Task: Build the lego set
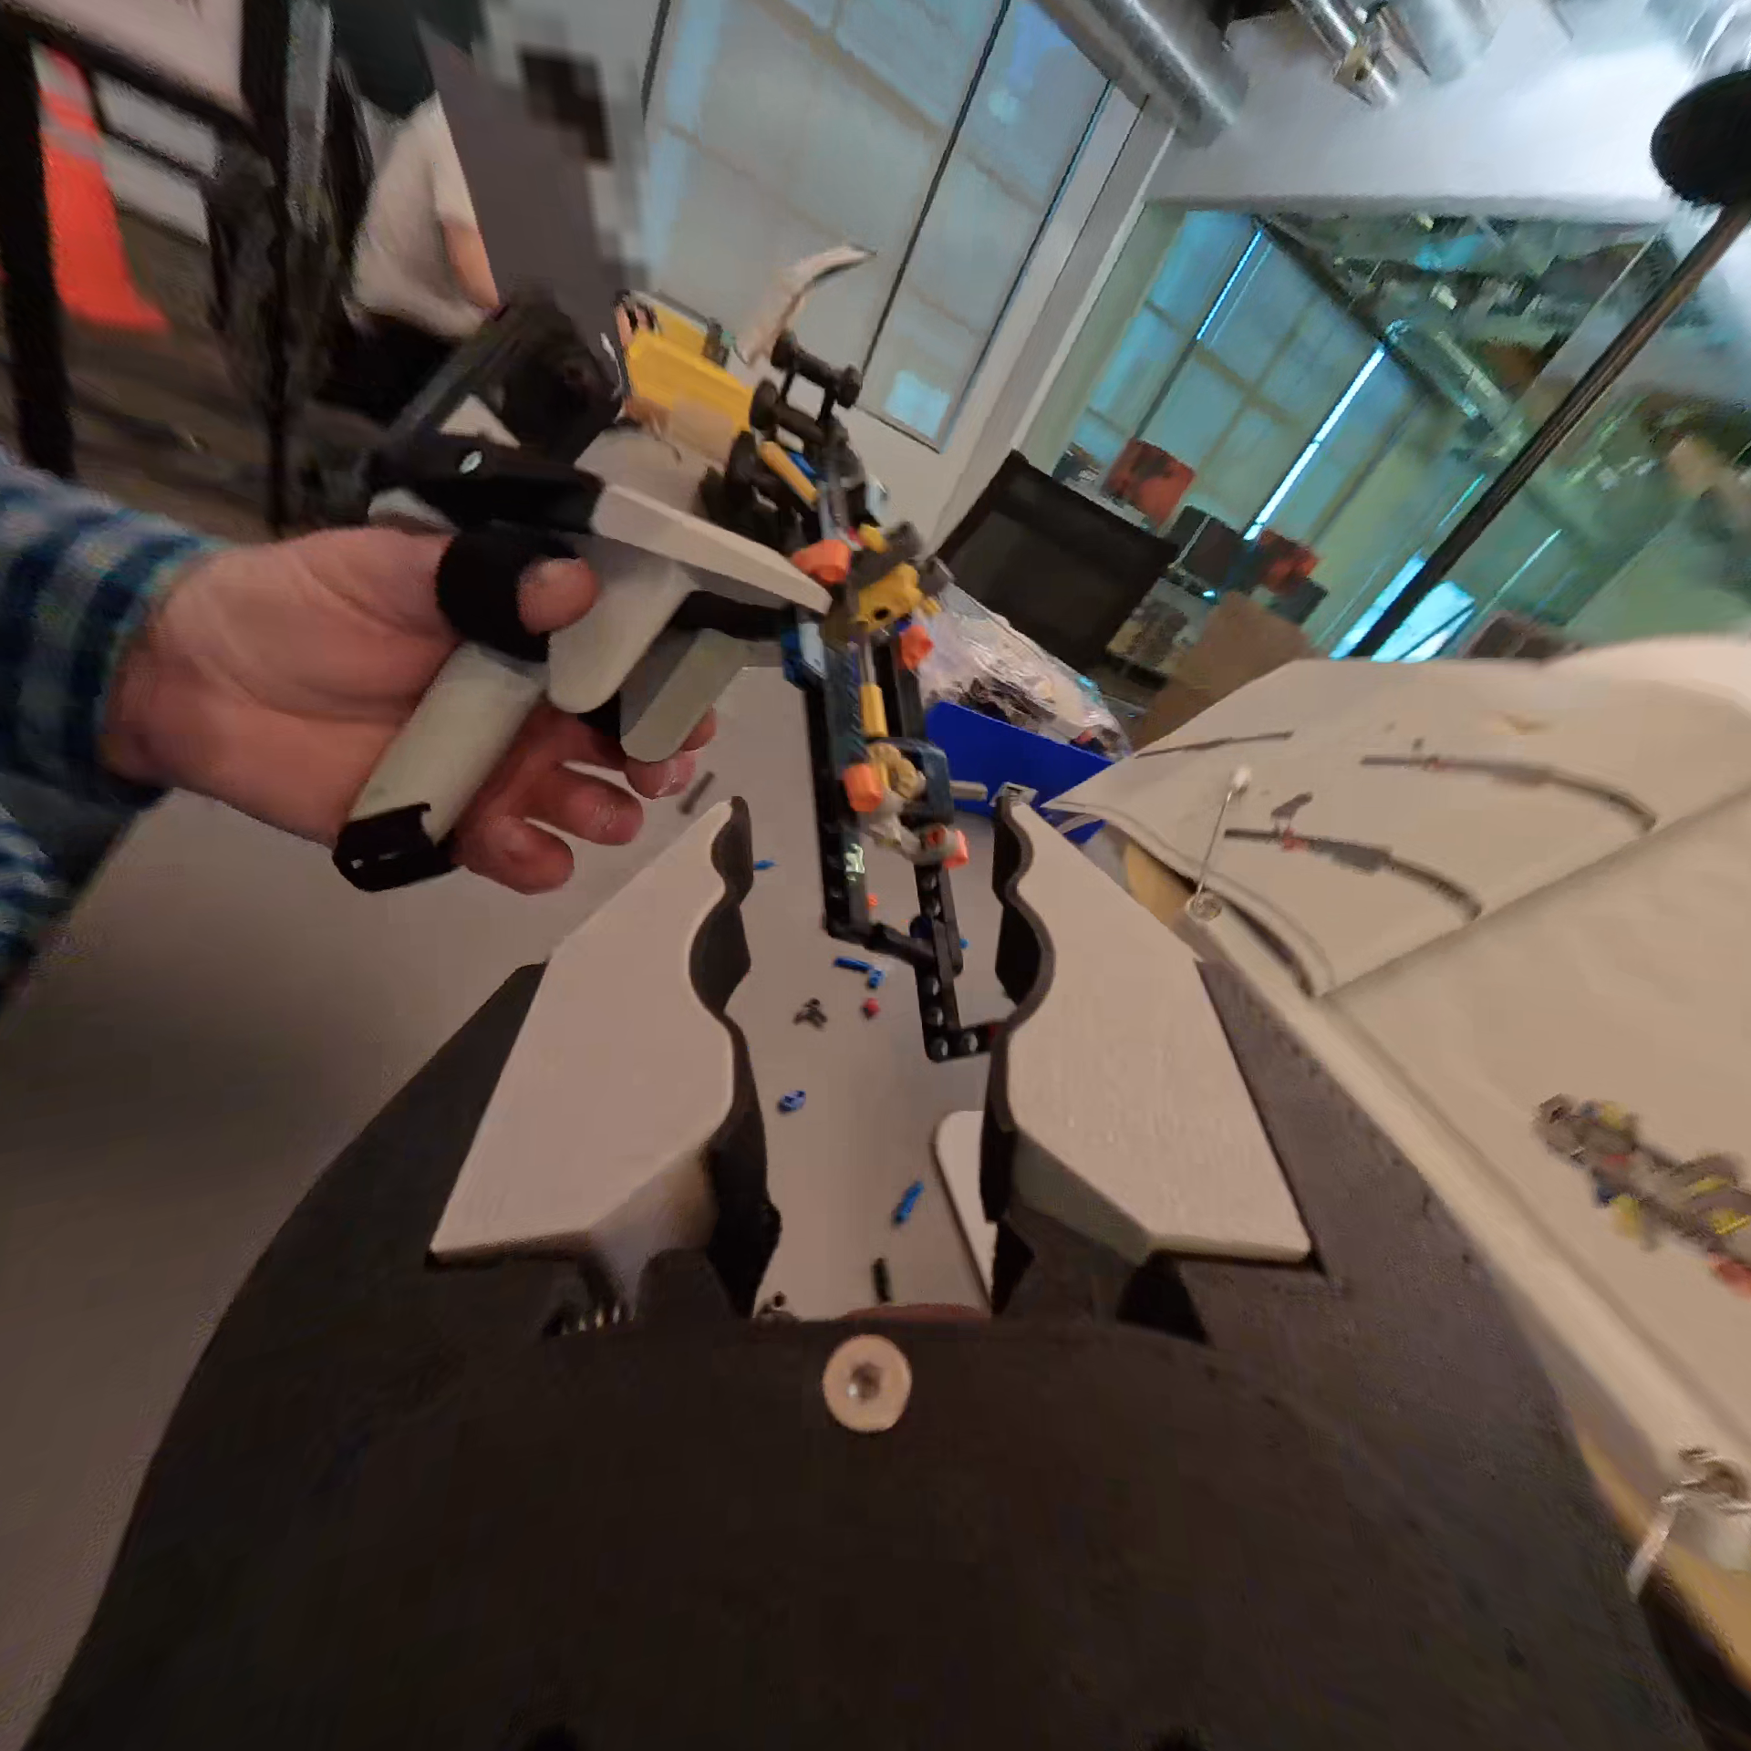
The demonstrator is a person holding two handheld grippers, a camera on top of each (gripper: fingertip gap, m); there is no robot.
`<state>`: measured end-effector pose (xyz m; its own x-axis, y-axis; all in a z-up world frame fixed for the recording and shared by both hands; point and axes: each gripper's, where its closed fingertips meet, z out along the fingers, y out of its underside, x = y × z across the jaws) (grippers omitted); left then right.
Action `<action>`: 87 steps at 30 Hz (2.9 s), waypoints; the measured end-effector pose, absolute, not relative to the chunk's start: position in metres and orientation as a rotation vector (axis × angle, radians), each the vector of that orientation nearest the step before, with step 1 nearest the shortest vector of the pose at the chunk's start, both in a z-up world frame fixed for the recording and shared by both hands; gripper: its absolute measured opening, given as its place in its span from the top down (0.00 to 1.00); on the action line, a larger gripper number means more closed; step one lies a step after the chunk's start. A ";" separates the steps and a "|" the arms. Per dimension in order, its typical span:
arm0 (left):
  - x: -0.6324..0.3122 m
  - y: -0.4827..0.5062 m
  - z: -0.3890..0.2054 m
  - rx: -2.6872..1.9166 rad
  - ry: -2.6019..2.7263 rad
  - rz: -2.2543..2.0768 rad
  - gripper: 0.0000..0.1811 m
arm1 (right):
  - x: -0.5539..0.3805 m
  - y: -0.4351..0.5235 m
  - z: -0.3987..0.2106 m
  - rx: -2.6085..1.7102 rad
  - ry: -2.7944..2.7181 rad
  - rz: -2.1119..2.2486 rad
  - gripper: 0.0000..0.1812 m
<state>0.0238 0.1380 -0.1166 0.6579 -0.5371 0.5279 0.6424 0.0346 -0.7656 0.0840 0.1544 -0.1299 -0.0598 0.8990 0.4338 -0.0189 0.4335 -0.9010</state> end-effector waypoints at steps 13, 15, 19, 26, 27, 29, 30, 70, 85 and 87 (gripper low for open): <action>0.028 0.146 -0.125 -1.294 -0.188 -0.890 0.92 | 0.040 0.147 -0.143 -0.655 -1.510 0.234 0.90; 0.029 0.146 -0.125 -1.293 -0.190 -0.896 0.91 | 0.038 0.148 -0.144 -0.648 -1.512 0.218 0.96; 0.032 0.146 -0.125 -1.291 -0.178 -0.917 0.91 | 0.041 0.152 -0.140 -0.647 -1.485 0.223 0.98; 0.040 0.142 -0.125 -1.340 -0.082 -0.906 0.89 | 0.043 0.150 -0.140 -0.628 -1.491 0.283 0.98; 0.040 0.141 -0.125 -1.348 -0.072 -0.906 0.86 | 0.044 0.150 -0.141 -0.624 -1.493 0.284 0.98; 0.040 0.140 -0.130 -1.372 -0.058 -0.900 0.78 | 0.044 0.148 -0.139 -0.606 -1.486 0.296 0.98; 0.040 0.139 -0.133 -1.387 -0.051 -0.891 0.76 | 0.044 0.146 -0.138 -0.592 -1.491 0.298 0.98; 0.026 0.138 -0.141 -1.387 0.162 -0.681 0.66 | 0.048 0.132 -0.161 -0.451 -1.582 0.415 0.95; 0.011 0.143 -0.153 -1.371 0.063 -0.703 0.67 | 0.040 0.122 -0.163 -0.565 -1.556 0.505 0.89; 0.011 0.144 -0.156 -1.378 0.053 -0.697 0.67 | 0.037 0.119 -0.165 -0.591 -1.555 0.521 0.91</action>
